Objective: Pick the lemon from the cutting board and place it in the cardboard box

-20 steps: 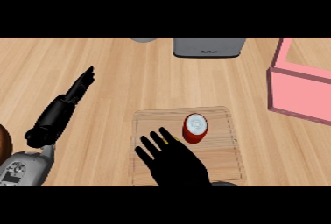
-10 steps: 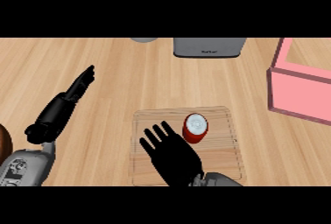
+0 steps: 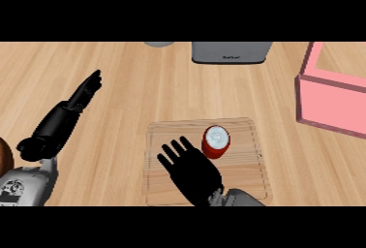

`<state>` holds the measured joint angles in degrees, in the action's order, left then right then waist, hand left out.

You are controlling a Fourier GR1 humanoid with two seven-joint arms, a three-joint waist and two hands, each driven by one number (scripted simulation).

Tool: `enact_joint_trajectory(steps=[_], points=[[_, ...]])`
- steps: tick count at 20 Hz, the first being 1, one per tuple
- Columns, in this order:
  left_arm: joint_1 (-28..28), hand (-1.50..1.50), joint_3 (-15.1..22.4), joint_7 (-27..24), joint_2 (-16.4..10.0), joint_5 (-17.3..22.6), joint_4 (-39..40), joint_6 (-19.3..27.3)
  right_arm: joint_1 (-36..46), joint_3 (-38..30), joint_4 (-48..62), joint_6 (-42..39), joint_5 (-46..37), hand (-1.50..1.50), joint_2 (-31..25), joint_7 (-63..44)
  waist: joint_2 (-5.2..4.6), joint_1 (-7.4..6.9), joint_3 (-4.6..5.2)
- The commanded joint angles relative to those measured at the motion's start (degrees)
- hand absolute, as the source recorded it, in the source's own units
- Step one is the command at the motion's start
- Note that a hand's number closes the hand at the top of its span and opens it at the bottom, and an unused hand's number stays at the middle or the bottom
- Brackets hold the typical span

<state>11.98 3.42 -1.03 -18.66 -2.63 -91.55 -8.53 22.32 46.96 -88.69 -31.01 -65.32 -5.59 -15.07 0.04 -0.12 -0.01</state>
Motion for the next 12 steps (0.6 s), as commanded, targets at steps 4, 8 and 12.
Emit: enact_joint_trajectory(steps=[4, 8, 12], points=[[-2.6, 0.00, 0.0, 1.6, 2.2, -1.8, -3.8, -1.0, -0.3, -4.0, 4.2, 1.3, -4.4, -1.50, -1.3, 4.7, 0.01, -0.12, 0.00], [-2.0, 0.00, -1.2, -0.2, 2.7, -2.5, -1.4, -2.4, -0.1, -5.5, 9.1, 5.2, -8.0, -1.50, 1.4, 5.6, -0.02, -0.07, 0.00], [1.6, 0.00, -3.0, -3.3, 3.4, -4.2, 4.5, -2.2, 1.3, -3.7, 15.8, 7.4, -7.0, -1.50, 5.4, 4.7, -0.07, -0.07, 0.01]])
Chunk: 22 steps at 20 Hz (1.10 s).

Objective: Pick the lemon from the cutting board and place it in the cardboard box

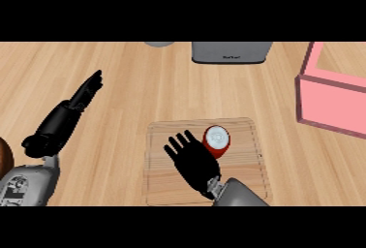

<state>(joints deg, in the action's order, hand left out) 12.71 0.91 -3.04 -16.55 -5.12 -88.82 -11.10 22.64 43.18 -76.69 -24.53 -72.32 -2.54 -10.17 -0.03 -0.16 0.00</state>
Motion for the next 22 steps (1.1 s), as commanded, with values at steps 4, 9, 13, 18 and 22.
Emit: enact_joint_trajectory(steps=[4, 9, 13, 18, 22], points=[[-0.4, 0.00, -1.8, -4.2, 1.2, -2.2, 4.1, -0.3, -0.5, -2.3, 6.3, 3.1, -2.2, -1.50, 1.4, 5.8, -0.01, 0.06, 0.00], [-0.6, 0.00, -1.3, -1.3, 1.8, -1.9, 0.7, -0.7, 1.3, -0.4, 6.6, 9.2, -4.2, 1.50, 1.5, 12.0, 0.02, 0.00, 0.00], [-2.9, 0.00, -1.7, 1.5, 1.2, -1.3, -4.1, -2.0, 4.8, -3.5, 9.1, 13.1, -6.2, 1.50, 2.2, 14.3, 0.07, -0.26, -0.01], [-2.2, 0.00, -2.3, -0.6, 2.0, -2.1, -1.1, -1.6, -6.4, -1.8, -0.7, 17.5, -2.6, 1.50, -6.5, 22.1, 0.20, 0.64, 0.00], [-2.8, 0.00, -3.2, -2.4, 1.0, -2.3, -0.1, -1.4, -12.9, -9.0, -6.5, 19.0, 10.0, 1.50, -20.8, 38.1, 0.12, 2.15, -0.03]])
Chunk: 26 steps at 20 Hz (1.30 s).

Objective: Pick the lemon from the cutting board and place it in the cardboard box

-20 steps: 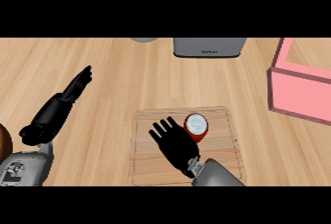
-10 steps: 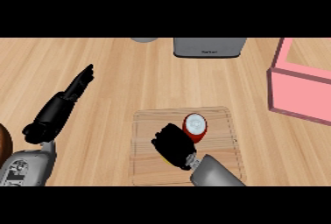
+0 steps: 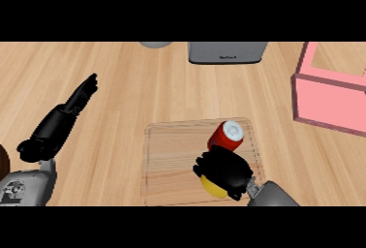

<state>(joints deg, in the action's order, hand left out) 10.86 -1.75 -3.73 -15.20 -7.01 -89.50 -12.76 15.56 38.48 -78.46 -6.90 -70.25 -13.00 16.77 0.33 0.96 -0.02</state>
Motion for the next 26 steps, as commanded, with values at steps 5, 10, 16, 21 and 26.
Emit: enact_joint_trajectory(steps=[5, 10, 16, 21, 26], points=[[0.0, 0.00, 0.8, 2.2, 1.6, -0.5, -2.1, 0.9, -13.5, -11.5, -17.6, 6.1, 16.1, 1.50, -19.1, 20.0, -0.05, 0.38, -0.01], [0.0, 0.00, 0.1, 0.4, 0.2, -1.5, -0.1, 0.3, -19.2, -20.7, -28.2, 9.3, 23.0, 1.50, -25.9, 26.1, -0.07, 0.44, 0.01], [0.3, 0.00, -0.3, -0.6, 1.0, -1.4, 0.9, 0.8, -22.3, -36.7, -33.6, 2.7, 40.0, 1.50, -27.3, 21.0, -0.13, 0.67, 0.04], [2.0, 0.00, 0.3, 0.8, 1.7, -1.5, 0.8, 0.8, -16.9, -46.5, -30.4, -4.0, 52.6, 1.50, -25.8, 8.8, -0.32, 0.06, 0.08], [2.3, 0.00, 2.0, 1.9, 2.7, -1.6, -0.8, 0.0, -3.3, -51.9, -19.5, -8.0, 57.0, 1.50, -28.3, -1.6, -0.55, -1.85, 0.06]])
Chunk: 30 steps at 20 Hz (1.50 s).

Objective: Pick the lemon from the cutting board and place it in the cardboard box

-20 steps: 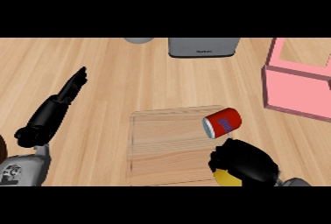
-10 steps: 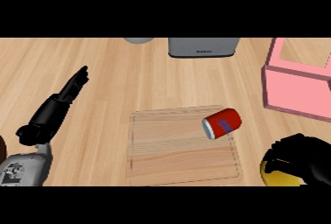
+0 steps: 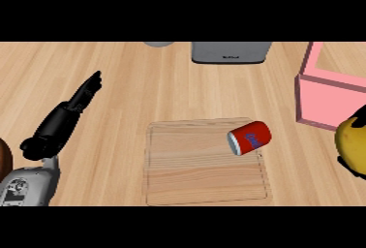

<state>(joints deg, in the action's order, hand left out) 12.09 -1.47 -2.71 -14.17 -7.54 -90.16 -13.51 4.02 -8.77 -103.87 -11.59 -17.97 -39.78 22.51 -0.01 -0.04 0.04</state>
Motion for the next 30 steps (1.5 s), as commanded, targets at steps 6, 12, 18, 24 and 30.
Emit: enact_joint_trajectory(steps=[6, 12, 18, 24, 30], points=[[2.3, 0.00, -1.5, 0.3, -1.1, 1.2, 0.8, -2.3, 22.0, -5.5, 24.9, -4.7, 0.8, 1.50, -6.3, -4.7, -0.28, -1.32, -0.03], [3.7, 0.00, 2.7, 1.8, 3.4, -2.6, 0.8, 1.5, 27.2, 2.5, 44.4, -3.7, -11.8, 1.50, -9.4, 6.0, -0.87, -2.54, -0.12], [4.6, 0.00, 0.1, -1.5, 1.1, -1.3, 4.5, -0.5, 31.7, 7.4, 59.2, -7.3, -18.6, 1.50, -13.0, 14.6, -0.99, -2.38, -0.14], [4.1, 0.00, -0.2, -1.8, 0.6, -0.3, 3.1, -1.8, 38.1, 13.6, 72.0, -6.5, -27.7, 1.50, -11.3, 16.1, -1.26, -3.93, -0.18], [4.0, 0.00, 1.1, -0.5, 2.3, -1.3, 2.4, -0.7, 40.2, 14.7, 78.5, -10.1, -27.5, -1.50, -14.3, 35.7, -1.21, -3.30, -0.30]])
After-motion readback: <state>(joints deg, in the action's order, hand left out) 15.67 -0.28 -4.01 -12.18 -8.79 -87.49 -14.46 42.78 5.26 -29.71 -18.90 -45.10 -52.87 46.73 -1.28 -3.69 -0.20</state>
